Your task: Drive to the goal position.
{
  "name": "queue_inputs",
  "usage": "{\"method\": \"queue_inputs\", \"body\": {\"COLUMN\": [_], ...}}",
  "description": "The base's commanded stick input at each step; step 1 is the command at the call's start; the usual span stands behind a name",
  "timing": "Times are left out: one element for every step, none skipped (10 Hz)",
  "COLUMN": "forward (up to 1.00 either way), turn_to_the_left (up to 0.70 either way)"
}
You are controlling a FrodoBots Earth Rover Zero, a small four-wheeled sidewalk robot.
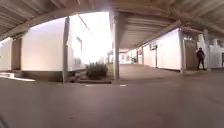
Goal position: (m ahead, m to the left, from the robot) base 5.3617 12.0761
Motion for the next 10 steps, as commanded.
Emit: {"method": "queue_inputs", "body": {"forward": [0.00, 0.00, 0.00, 0.00, 0.70, 0.70, 0.70, 0.70, 0.70, 0.70], "turn_to_the_left": [0.00, 0.00, 0.00, 0.00, 0.07, 0.23, 0.35, 0.35, 0.35, 0.35]}}
